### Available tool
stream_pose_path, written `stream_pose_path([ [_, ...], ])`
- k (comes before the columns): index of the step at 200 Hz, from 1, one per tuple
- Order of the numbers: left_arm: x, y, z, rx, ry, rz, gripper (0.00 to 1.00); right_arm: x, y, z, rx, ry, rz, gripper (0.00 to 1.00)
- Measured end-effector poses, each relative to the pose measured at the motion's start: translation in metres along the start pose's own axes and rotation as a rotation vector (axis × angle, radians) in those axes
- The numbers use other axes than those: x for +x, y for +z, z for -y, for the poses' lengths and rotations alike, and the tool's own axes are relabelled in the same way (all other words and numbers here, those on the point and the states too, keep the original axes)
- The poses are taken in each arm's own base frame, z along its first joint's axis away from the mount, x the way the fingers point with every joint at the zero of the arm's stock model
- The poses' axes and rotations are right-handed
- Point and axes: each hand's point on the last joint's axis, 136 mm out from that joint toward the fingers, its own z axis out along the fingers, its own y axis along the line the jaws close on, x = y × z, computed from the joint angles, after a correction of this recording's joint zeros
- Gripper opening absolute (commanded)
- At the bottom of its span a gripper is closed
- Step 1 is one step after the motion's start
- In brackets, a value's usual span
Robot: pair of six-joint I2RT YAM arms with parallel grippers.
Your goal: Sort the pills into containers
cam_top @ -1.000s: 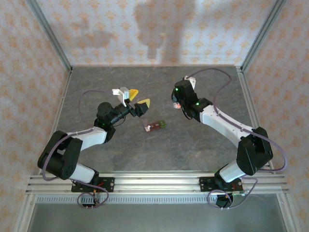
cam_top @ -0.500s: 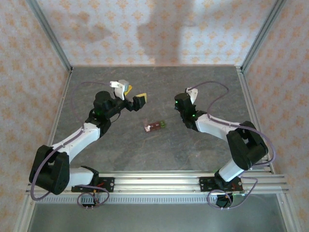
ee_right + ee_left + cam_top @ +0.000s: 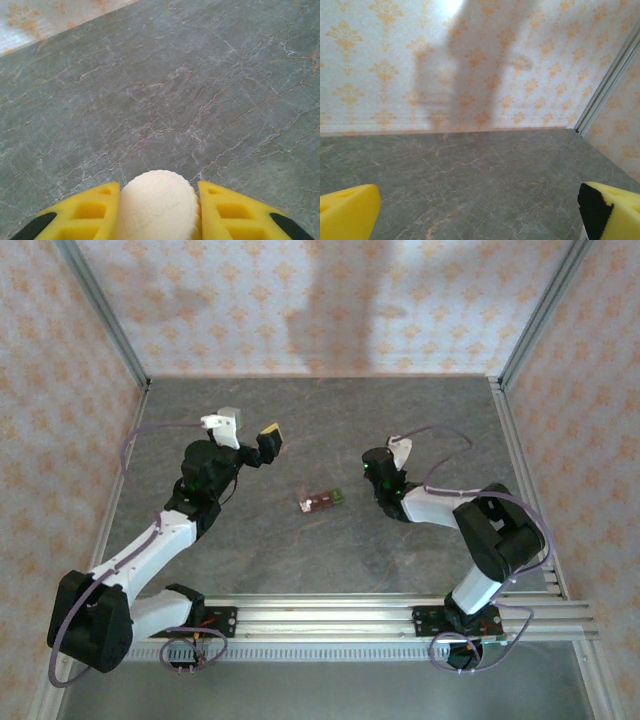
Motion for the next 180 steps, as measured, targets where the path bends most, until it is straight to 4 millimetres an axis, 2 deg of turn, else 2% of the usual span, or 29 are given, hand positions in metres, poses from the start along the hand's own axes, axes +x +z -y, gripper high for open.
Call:
stream_pose_path([
  [21, 0.003, 0.000, -0.001, -0.003, 0.000, -0.007, 1.00, 0.002, 0.000, 0.001, 0.001, 0.008, -0.003, 0.62],
  [37, 0.006, -0.001, -0.003, -0.009, 0.000, -0.012, 1.00, 0.005, -0.001, 0.004, 0.009, 0.000, -0.017, 0.70],
  [57, 0.006, -0.001, -0.006, -0.026, 0.000, -0.012, 1.00, -0.002, -0.010, 0.004, 0.001, -0.001, -0.024, 0.73],
  [78, 0.006, -0.001, -0.009, -0.047, -0.011, -0.008, 1.00, -0.023, -0.029, -0.004, -0.040, 0.019, -0.014, 0.74],
  [107, 0.017, 0.000, -0.019, -0.101, -0.053, -0.043, 1.00, -0.062, -0.060, -0.030, -0.157, 0.064, -0.003, 0.73],
  [125, 0.032, 0.003, -0.029, -0.147, -0.082, -0.090, 1.00, -0.072, -0.072, -0.048, -0.226, 0.065, -0.039, 0.73],
  [146, 0.048, 0.005, -0.035, -0.174, -0.103, -0.138, 1.00, -0.062, -0.083, -0.064, -0.286, 0.034, -0.123, 0.73],
  [180, 0.061, 0.008, -0.038, -0.190, -0.127, -0.181, 1.00, -0.025, -0.096, -0.092, -0.363, -0.052, -0.300, 0.73],
])
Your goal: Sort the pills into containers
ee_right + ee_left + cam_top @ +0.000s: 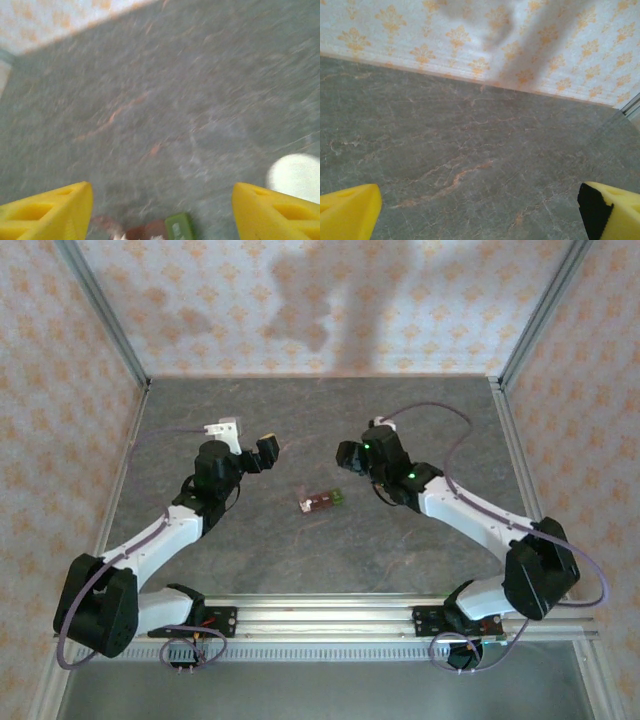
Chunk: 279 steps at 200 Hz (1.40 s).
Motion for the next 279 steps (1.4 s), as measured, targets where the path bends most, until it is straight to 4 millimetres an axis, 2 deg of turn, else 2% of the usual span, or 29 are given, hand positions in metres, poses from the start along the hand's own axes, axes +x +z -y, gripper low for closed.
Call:
stream_pose_path([
  [18, 0.004, 0.005, -0.001, -0.015, 0.001, -0.037, 1.00, 0.021, 0.012, -0.015, -0.018, -0.030, -0.089, 0.73],
  [37, 0.007, 0.012, -0.002, -0.035, 0.005, -0.087, 1.00, 0.048, 0.027, -0.020, -0.013, -0.046, -0.179, 0.73],
  [67, 0.008, 0.018, -0.003, -0.063, 0.009, -0.149, 1.00, 0.086, 0.049, -0.005, 0.050, -0.038, -0.302, 0.73],
  [89, 0.015, 0.018, -0.010, -0.090, 0.004, -0.187, 1.00, 0.102, 0.058, 0.007, 0.098, -0.021, -0.347, 0.73],
  [112, 0.021, 0.016, -0.016, -0.108, -0.002, -0.214, 1.00, 0.107, 0.061, 0.010, 0.114, -0.002, -0.358, 0.74],
  [181, 0.022, 0.016, -0.018, -0.115, -0.012, -0.218, 1.00, 0.126, 0.081, 0.021, 0.170, 0.041, -0.400, 0.76],
  [232, 0.024, 0.016, -0.020, -0.119, -0.015, -0.222, 1.00, 0.122, 0.091, 0.012, 0.137, 0.094, -0.387, 0.74],
  [279, 0.025, 0.015, -0.020, -0.120, -0.017, -0.224, 1.00, 0.120, 0.092, -0.009, 0.048, 0.160, -0.400, 0.72],
])
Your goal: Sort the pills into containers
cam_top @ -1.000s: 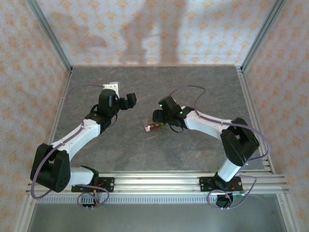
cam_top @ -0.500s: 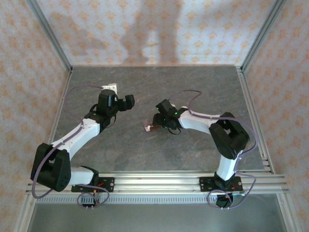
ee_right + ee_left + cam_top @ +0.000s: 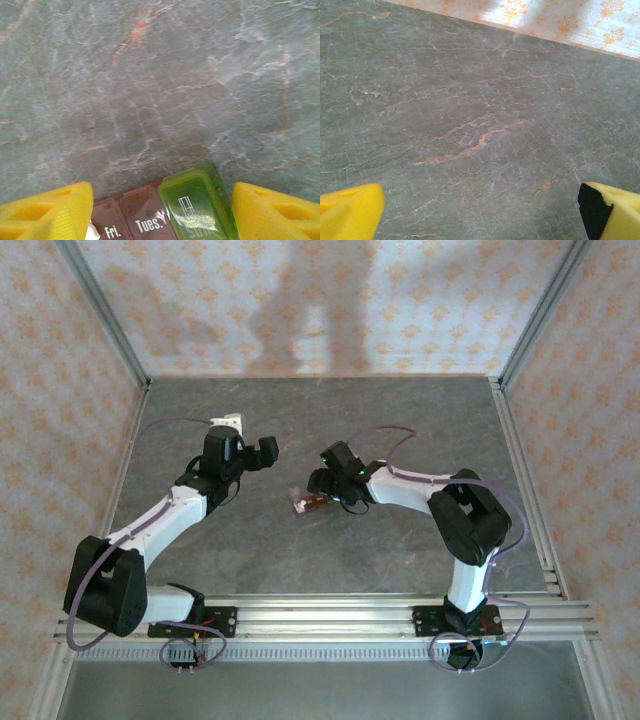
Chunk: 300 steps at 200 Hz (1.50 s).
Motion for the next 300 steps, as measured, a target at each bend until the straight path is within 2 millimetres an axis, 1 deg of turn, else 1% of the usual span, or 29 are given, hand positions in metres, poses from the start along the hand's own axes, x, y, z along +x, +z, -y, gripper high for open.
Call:
stream_pose_path([
  [27, 0.000, 0.000, 0.000, 0.000, 0.000, -0.001, 1.00, 0.006, -0.002, -0.015, -0.068, 0.020, -0.031, 0.72],
  [51, 0.001, 0.001, 0.000, -0.001, 0.000, -0.002, 1.00, 0.017, -0.010, -0.029, -0.128, 0.009, -0.067, 0.72],
  [67, 0.001, 0.002, -0.003, -0.007, -0.002, -0.006, 1.00, 0.022, -0.018, -0.033, -0.142, -0.017, -0.080, 0.72],
  [80, 0.002, 0.003, -0.006, -0.014, -0.005, -0.008, 1.00, 0.022, -0.026, -0.032, -0.135, -0.048, -0.076, 0.72],
  [101, 0.001, 0.004, -0.008, -0.019, -0.008, -0.008, 1.00, 0.015, -0.032, -0.029, -0.115, -0.087, -0.068, 0.73],
  [116, 0.001, 0.004, -0.010, -0.021, -0.011, -0.008, 1.00, 0.004, -0.031, -0.029, -0.102, -0.106, -0.061, 0.73],
  [141, 0.003, 0.004, -0.010, -0.020, -0.010, -0.018, 1.00, -0.018, -0.020, -0.039, -0.090, -0.160, -0.047, 0.73],
  [154, 0.006, 0.004, -0.010, -0.014, -0.010, -0.034, 1.00, -0.023, -0.012, -0.042, -0.078, -0.197, -0.050, 0.72],
  [167, 0.010, 0.003, -0.010, -0.006, -0.002, -0.059, 1.00, -0.023, -0.006, -0.040, -0.058, -0.225, -0.060, 0.71],
  [176, 0.014, 0.004, -0.010, -0.002, 0.007, -0.087, 1.00, -0.021, -0.005, -0.037, -0.045, -0.235, -0.069, 0.69],
  [208, 0.025, 0.018, -0.005, 0.011, 0.027, -0.193, 1.00, -0.017, -0.005, -0.023, 0.016, -0.243, -0.082, 0.67],
  [239, 0.048, 0.028, -0.006, 0.015, 0.026, -0.304, 1.00, -0.010, -0.005, -0.011, 0.068, -0.250, -0.091, 0.66],
  [253, 0.054, 0.032, -0.006, 0.009, 0.026, -0.347, 1.00, -0.005, -0.005, -0.006, 0.084, -0.256, -0.103, 0.65],
  [267, 0.058, 0.035, -0.005, 0.010, 0.024, -0.379, 0.99, -0.001, -0.004, -0.004, 0.093, -0.261, -0.114, 0.65],
  [300, 0.070, 0.037, -0.007, 0.000, 0.019, -0.442, 0.98, 0.005, -0.004, -0.007, 0.094, -0.286, -0.126, 0.63],
])
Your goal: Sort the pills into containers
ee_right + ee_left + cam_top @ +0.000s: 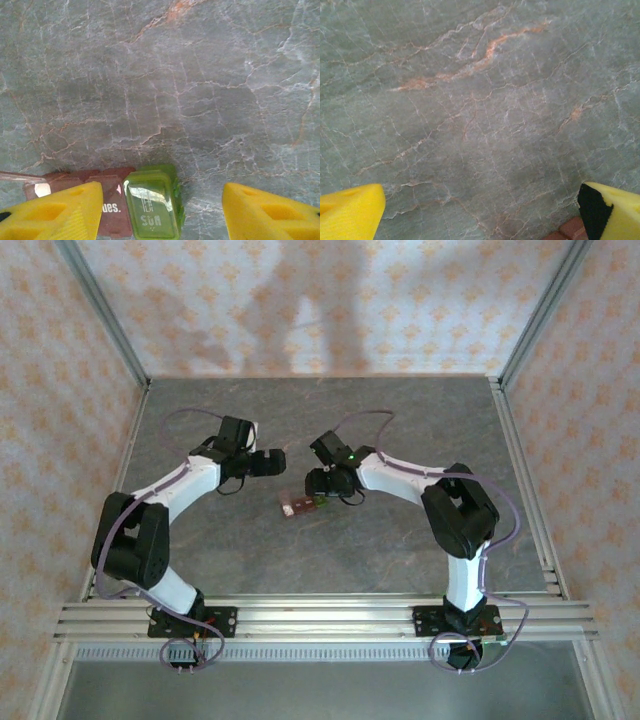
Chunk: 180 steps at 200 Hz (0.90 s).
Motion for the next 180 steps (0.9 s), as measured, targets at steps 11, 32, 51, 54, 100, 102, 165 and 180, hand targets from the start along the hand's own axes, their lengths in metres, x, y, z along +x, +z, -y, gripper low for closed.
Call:
stream_pose_path([
  [11, 0.003, 0.000, -0.001, -0.001, -0.002, -0.014, 0.97, 0.003, 0.001, -0.002, 0.001, -0.011, -0.007, 0.62],
  [32, 0.008, 0.000, -0.001, -0.003, -0.004, -0.035, 0.92, 0.008, 0.006, -0.003, 0.006, -0.020, -0.022, 0.61],
  [51, 0.011, 0.000, -0.001, -0.002, 0.001, -0.051, 0.85, 0.012, 0.012, -0.001, 0.018, -0.020, -0.039, 0.60],
  [54, 0.011, 0.000, -0.001, -0.003, 0.000, -0.054, 0.83, 0.013, 0.014, 0.000, 0.021, -0.019, -0.043, 0.60],
  [100, 0.019, 0.003, 0.000, 0.005, 0.011, -0.107, 0.62, 0.014, 0.018, 0.000, 0.022, -0.018, -0.049, 0.58],
  [102, 0.019, 0.003, 0.000, 0.005, 0.012, -0.108, 0.61, 0.014, 0.018, 0.000, 0.022, -0.018, -0.049, 0.58],
  [165, 0.028, 0.012, 0.000, 0.009, 0.003, -0.175, 0.29, 0.013, 0.018, 0.000, 0.021, -0.007, -0.048, 0.57],
  [180, 0.032, 0.016, 0.000, 0.011, -0.005, -0.201, 0.18, 0.013, 0.018, 0.000, 0.020, -0.006, -0.047, 0.56],
])
